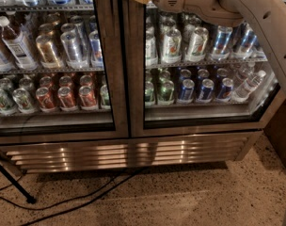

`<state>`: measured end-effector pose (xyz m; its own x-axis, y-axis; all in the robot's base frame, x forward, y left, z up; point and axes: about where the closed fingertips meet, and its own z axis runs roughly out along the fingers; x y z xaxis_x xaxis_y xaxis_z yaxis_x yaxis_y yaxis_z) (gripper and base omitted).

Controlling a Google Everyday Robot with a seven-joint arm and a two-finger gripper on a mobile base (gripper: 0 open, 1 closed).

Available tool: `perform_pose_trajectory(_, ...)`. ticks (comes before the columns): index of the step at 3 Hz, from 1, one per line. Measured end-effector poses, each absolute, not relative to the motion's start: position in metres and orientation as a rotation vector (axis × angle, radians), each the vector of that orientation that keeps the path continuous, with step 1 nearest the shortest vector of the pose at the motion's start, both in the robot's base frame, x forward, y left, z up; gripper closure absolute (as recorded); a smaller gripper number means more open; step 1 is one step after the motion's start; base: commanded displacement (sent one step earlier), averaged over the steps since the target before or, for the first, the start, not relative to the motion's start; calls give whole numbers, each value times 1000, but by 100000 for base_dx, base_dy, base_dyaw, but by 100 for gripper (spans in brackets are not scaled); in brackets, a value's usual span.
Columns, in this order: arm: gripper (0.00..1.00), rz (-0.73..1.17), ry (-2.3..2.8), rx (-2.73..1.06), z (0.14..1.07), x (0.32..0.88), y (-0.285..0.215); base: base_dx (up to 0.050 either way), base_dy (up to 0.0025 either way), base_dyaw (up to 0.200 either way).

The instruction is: Open right fridge door

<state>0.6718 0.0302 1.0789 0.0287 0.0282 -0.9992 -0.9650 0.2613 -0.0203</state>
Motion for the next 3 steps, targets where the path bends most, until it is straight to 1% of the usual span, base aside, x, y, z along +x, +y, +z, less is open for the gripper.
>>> perform_pose_trajectory(2,100,1022,1284,-1000,1079,672,31,0,0,0)
perform_pose_trajectory(3,81,1022,1284,-1000,1079,672,31,0,0,0)
